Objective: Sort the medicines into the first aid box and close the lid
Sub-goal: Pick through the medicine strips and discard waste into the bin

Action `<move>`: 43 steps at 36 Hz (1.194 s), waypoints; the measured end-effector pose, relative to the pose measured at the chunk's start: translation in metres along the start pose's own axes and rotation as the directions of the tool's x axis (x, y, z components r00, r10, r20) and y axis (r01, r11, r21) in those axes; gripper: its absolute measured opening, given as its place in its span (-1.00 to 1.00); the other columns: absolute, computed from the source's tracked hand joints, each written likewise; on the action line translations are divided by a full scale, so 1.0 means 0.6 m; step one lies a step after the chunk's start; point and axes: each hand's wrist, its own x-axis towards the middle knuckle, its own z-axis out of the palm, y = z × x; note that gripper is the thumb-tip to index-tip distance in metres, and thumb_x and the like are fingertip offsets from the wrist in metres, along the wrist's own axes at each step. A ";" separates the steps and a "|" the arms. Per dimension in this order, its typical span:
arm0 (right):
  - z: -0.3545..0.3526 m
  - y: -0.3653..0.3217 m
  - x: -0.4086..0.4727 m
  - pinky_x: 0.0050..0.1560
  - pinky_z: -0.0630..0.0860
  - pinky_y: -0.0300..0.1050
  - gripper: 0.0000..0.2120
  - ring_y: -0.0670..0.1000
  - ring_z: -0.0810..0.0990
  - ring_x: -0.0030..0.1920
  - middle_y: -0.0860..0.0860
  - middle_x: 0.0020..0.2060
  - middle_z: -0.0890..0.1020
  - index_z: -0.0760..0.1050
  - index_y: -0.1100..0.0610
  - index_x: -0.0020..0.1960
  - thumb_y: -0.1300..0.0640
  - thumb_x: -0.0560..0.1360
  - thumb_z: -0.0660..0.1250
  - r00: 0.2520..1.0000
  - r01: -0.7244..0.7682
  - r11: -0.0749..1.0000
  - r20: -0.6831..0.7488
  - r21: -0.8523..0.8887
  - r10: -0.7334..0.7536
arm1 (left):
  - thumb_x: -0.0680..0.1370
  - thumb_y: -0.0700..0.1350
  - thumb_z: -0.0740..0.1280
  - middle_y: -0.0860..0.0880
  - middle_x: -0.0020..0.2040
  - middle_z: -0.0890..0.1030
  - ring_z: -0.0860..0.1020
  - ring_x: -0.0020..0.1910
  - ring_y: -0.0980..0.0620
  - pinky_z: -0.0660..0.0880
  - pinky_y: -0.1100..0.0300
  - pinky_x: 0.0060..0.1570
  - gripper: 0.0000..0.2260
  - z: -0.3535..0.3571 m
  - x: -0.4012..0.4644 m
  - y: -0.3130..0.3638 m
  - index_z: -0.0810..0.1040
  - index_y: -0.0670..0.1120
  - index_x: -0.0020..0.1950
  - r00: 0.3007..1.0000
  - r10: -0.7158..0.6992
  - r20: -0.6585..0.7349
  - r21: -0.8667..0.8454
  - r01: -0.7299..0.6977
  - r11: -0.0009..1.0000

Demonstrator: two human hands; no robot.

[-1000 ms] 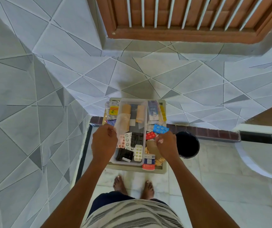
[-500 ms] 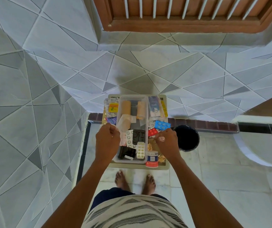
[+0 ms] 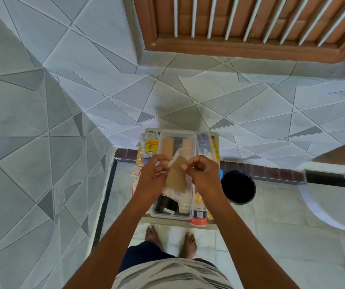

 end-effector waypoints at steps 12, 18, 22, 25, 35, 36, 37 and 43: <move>0.073 -0.002 0.033 -0.09 0.53 -0.29 -0.94 -0.16 0.62 -0.19 -0.11 -0.24 0.68 0.63 0.06 -0.14 0.19 0.49 0.47 0.994 0.095 0.976 -0.036 -0.197 -0.104 | 0.52 -0.27 0.44 -0.02 0.02 0.65 0.67 -0.05 -0.01 0.67 0.02 -0.20 -0.71 -0.098 0.051 -0.031 0.50 -0.02 0.18 0.968 -0.042 -0.248 0.090 0.066 0.994; 0.021 0.025 0.101 -0.10 0.58 -0.15 -0.82 -0.07 0.65 -0.19 -0.11 -0.25 0.68 0.60 0.00 -0.21 0.26 0.46 0.39 0.932 -0.063 0.928 -0.354 -0.366 -0.077 | 0.54 -0.33 0.32 -0.08 0.03 0.62 0.58 -0.11 0.01 0.56 0.19 -0.18 -0.85 -0.157 0.136 -0.012 0.62 -0.20 0.08 0.981 0.080 -0.176 0.492 0.017 0.870; -0.017 0.062 0.150 0.02 0.59 -0.05 -0.95 0.06 0.65 -0.07 0.03 -0.13 0.68 0.63 0.07 -0.10 0.14 0.44 0.41 0.901 -0.148 0.867 -0.426 -0.476 -0.080 | 0.53 -0.21 0.40 -0.08 -0.03 0.70 0.57 -0.24 0.14 0.40 0.34 -0.27 -0.90 -0.166 0.199 -0.007 0.71 -0.15 -0.03 0.978 -0.051 -0.203 0.542 0.155 0.826; -0.035 0.094 0.177 0.16 0.49 -0.06 -0.78 0.14 0.58 0.10 0.11 0.04 0.64 0.61 0.05 0.06 -0.01 0.46 0.45 0.901 -0.231 0.815 -0.434 -0.532 -0.029 | 0.48 -0.03 0.50 -0.05 -0.12 0.71 0.64 -0.19 0.04 0.56 0.14 -0.13 -0.85 -0.164 0.228 -0.002 0.73 -0.10 -0.10 0.983 -0.023 -0.183 0.636 0.136 0.759; -0.045 0.111 0.211 0.23 0.49 0.24 -0.45 0.19 0.58 0.18 0.08 0.13 0.65 0.57 0.03 0.20 -0.31 0.38 0.46 0.931 -0.309 0.732 -0.349 -0.607 0.103 | 0.54 -0.01 0.44 -0.11 0.14 0.47 0.66 -0.02 -0.16 0.59 -0.03 0.04 -0.73 -0.104 0.296 0.001 0.54 -0.08 0.18 0.997 0.058 -0.046 0.977 0.033 0.209; -0.046 0.114 0.212 0.19 0.53 0.24 -0.49 0.17 0.61 0.14 0.06 0.09 0.67 0.58 0.02 0.16 -0.29 0.37 0.49 0.933 -0.299 0.738 -0.348 -0.605 0.093 | 0.53 0.01 0.44 -0.11 0.13 0.47 0.65 -0.03 -0.15 0.57 -0.01 0.02 -0.71 -0.098 0.300 -0.002 0.54 -0.08 0.17 0.998 0.058 -0.037 0.977 0.024 0.210; -0.044 0.114 0.211 0.16 0.54 0.25 -0.53 0.14 0.62 0.10 0.04 0.06 0.68 0.59 0.02 0.12 -0.26 0.37 0.51 0.934 -0.289 0.744 -0.348 -0.602 0.082 | 0.52 0.04 0.45 -0.10 0.14 0.46 0.65 -0.04 -0.14 0.55 0.01 -0.01 -0.69 -0.095 0.302 -0.003 0.53 -0.08 0.17 0.998 0.051 -0.034 0.979 0.023 0.203; -0.031 0.102 0.206 0.14 0.56 0.22 -0.58 0.09 0.66 0.04 -0.01 -0.02 0.68 0.55 0.06 0.12 -0.14 0.40 0.54 0.918 -0.291 0.784 -0.391 -0.548 0.067 | 0.41 0.18 0.51 -0.11 0.22 0.43 0.64 0.03 -0.16 0.55 -0.05 0.02 -0.49 -0.078 0.302 -0.016 0.48 -0.04 0.22 1.000 0.004 -0.005 0.996 0.005 0.091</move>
